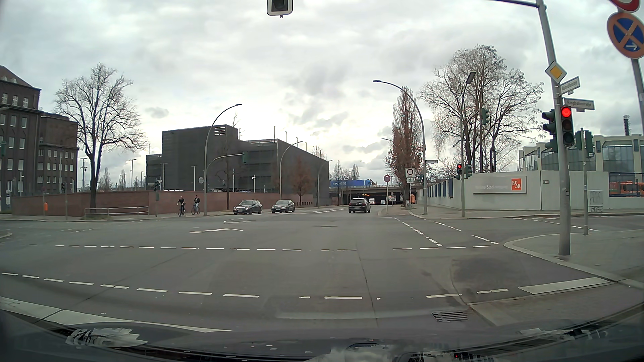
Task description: Follow the waypoints while adhering to traffic rules and regulations
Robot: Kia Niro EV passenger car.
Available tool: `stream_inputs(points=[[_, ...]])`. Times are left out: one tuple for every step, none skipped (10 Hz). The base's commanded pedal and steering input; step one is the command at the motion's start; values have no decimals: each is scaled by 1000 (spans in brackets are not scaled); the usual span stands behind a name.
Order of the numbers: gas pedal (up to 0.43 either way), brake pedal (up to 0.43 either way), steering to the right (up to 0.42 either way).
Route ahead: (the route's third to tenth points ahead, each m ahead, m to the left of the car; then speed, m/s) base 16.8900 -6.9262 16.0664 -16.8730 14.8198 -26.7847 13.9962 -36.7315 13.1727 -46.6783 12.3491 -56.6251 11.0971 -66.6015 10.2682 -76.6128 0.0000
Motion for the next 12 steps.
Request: stream_inputs(points=[[0,409,-18],[0,409,-17],[0,409,-18],[0,402,-17],[0,409,-17],[0,409,-18],[0,409,-17],[0,409,-18],[0,409,-17],[0,409,-18],[0,409,-18],[0,409,-18]])
